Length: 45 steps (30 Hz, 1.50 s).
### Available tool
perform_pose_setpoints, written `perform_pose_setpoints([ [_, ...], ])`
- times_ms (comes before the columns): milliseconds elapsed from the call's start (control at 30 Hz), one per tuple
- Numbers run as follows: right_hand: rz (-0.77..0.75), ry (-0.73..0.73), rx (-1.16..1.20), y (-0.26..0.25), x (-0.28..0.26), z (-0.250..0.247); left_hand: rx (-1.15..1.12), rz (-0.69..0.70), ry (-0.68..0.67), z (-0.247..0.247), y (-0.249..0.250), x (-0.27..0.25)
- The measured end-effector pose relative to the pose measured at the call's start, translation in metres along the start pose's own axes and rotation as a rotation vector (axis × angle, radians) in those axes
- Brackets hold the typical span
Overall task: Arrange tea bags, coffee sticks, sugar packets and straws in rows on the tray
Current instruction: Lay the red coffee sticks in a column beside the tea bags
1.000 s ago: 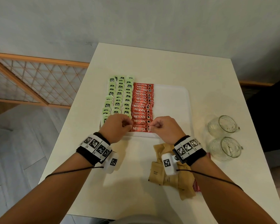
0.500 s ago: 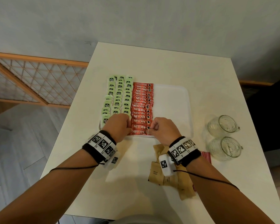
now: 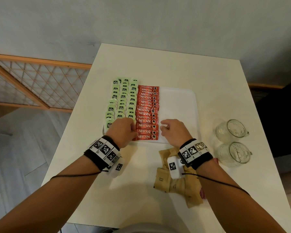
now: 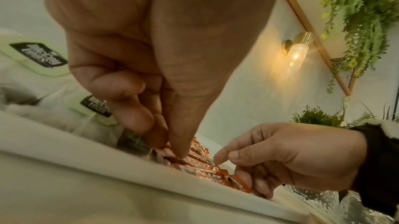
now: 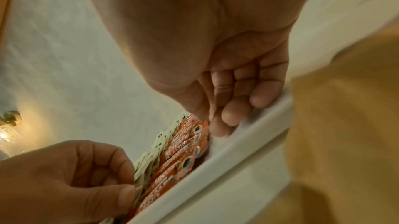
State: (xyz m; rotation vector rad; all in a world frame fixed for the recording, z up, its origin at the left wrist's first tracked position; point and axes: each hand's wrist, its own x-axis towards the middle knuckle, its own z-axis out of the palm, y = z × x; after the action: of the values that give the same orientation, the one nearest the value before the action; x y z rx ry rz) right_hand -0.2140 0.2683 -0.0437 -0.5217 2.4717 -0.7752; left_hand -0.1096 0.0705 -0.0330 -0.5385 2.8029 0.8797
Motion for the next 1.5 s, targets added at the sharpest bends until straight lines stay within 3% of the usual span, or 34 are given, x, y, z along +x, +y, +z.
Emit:
perform_pose_setpoints([
  [200, -0.051, -0.005, -0.004, -0.005, -0.005, -0.003, 0.043, 0.163, -0.087, -0.004, 0.013, 0.004],
  [333, -0.063, -0.007, 0.016, -0.003, -0.005, -0.002, 0.125, 0.162, -0.11, 0.001, 0.011, 0.007],
  [1500, -0.083, -0.019, -0.022, 0.001, 0.012, 0.005, 0.074, 0.187, -0.133, 0.003, 0.012, 0.006],
])
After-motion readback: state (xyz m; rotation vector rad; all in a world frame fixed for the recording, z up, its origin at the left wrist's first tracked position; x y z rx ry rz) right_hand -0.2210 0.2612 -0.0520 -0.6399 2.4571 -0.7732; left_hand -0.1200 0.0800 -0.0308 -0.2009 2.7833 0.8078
